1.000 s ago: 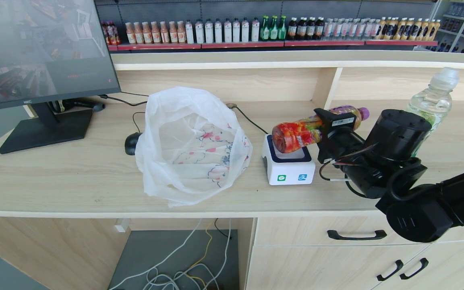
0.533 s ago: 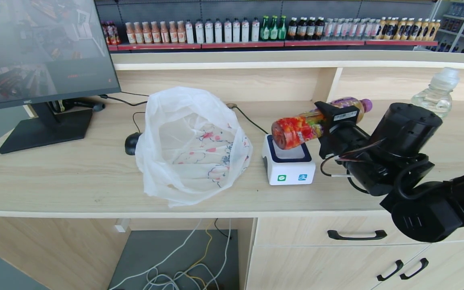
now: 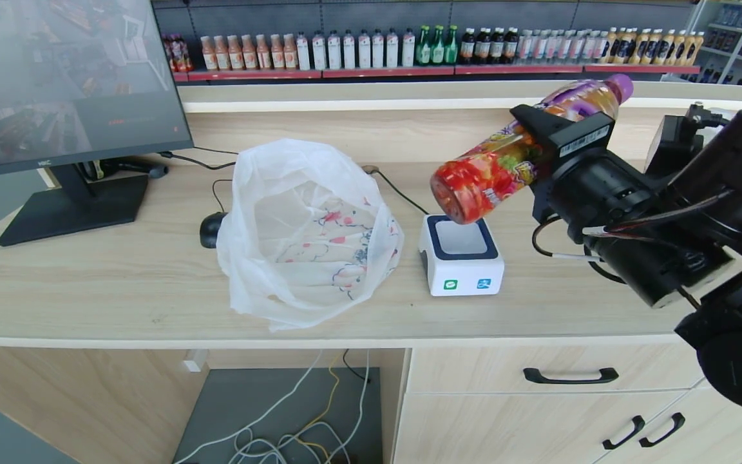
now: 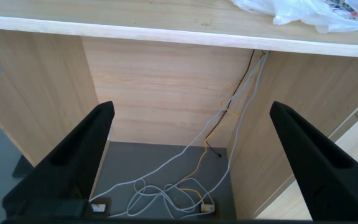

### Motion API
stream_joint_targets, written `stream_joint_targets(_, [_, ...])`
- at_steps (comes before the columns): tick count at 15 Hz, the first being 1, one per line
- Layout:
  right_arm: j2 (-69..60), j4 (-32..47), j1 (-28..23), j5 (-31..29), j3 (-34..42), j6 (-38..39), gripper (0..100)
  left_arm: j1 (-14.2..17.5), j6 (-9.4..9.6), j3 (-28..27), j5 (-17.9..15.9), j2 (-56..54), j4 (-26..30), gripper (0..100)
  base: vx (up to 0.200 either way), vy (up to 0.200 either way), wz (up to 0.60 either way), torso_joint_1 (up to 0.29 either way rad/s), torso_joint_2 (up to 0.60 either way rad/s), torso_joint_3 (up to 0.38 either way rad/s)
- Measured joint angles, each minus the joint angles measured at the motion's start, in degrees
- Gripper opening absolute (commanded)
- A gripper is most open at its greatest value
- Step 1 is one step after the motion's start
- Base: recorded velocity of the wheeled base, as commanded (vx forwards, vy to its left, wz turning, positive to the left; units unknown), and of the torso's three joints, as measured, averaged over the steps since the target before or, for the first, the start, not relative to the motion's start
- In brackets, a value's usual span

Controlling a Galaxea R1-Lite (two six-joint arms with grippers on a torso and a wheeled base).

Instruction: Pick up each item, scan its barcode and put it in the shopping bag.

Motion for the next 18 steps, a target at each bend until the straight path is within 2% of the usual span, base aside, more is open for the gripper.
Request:
stream_joint_targets(7, [-6.17, -1.04, 7.24, -1.29, 5.34, -28.62, 0, 0.00, 0.00, 0.00, 0.00, 0.00, 0.00, 100, 0.000, 0.000, 0.00, 0.000, 0.00, 0.000])
stream_joint_targets(12, [-10.01, -1.80, 8.68, -1.02, 10.84, -47.17, 0, -0.02, -0.02, 0.00, -0.02, 0.00, 0.00, 100, 0.000, 0.000, 0.00, 0.000, 0.00, 0.000])
stream_joint_targets(18, [-13.37, -2.76, 8.74, 0.12, 19.19, -61.05, 0, -0.07, 0.12, 0.00, -0.02, 0.00, 0.00, 100, 0.000, 0.000, 0.00, 0.000, 0.00, 0.000])
